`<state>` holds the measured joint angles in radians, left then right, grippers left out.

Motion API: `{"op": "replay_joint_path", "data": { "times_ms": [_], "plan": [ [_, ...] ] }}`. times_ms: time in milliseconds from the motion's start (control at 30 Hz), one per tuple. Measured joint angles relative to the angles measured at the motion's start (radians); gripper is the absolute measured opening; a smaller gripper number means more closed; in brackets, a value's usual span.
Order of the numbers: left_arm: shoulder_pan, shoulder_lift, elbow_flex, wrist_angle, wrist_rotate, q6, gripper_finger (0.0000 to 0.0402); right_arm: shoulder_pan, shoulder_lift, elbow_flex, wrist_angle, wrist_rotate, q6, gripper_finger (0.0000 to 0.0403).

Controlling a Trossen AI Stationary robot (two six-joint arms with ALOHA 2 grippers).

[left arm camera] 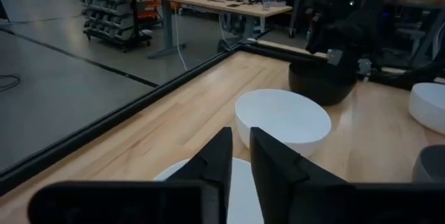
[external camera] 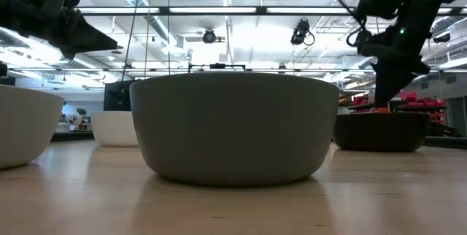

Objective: Nest bowls inside each other
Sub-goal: Stack the black bowl on the top middle white bowl

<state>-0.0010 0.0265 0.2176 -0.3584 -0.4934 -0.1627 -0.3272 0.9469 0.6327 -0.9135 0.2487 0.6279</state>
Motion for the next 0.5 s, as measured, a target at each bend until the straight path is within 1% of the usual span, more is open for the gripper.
{"op": "replay_joint_path", "data": {
  "times_ms": [167, 367, 500],
  "plan": [
    [0.0, 0.0, 0.0, 0.002, 0.0, -0.012, 0.0077, -0.081, 0.052, 0.0, -0.032, -0.033, -0.035, 0.0111],
    [0.0, 0.0, 0.0, -0.006, 0.0, -0.094, 0.0087, -0.122, 0.091, 0.0, -0.033, -0.073, -0.1, 0.011],
    [0.0, 0.0, 0.0, -0.007, 0.0, -0.101, 0.0091, -0.135, 0.108, 0.0, -0.033, -0.085, -0.109, 0.011]
  ]
}}
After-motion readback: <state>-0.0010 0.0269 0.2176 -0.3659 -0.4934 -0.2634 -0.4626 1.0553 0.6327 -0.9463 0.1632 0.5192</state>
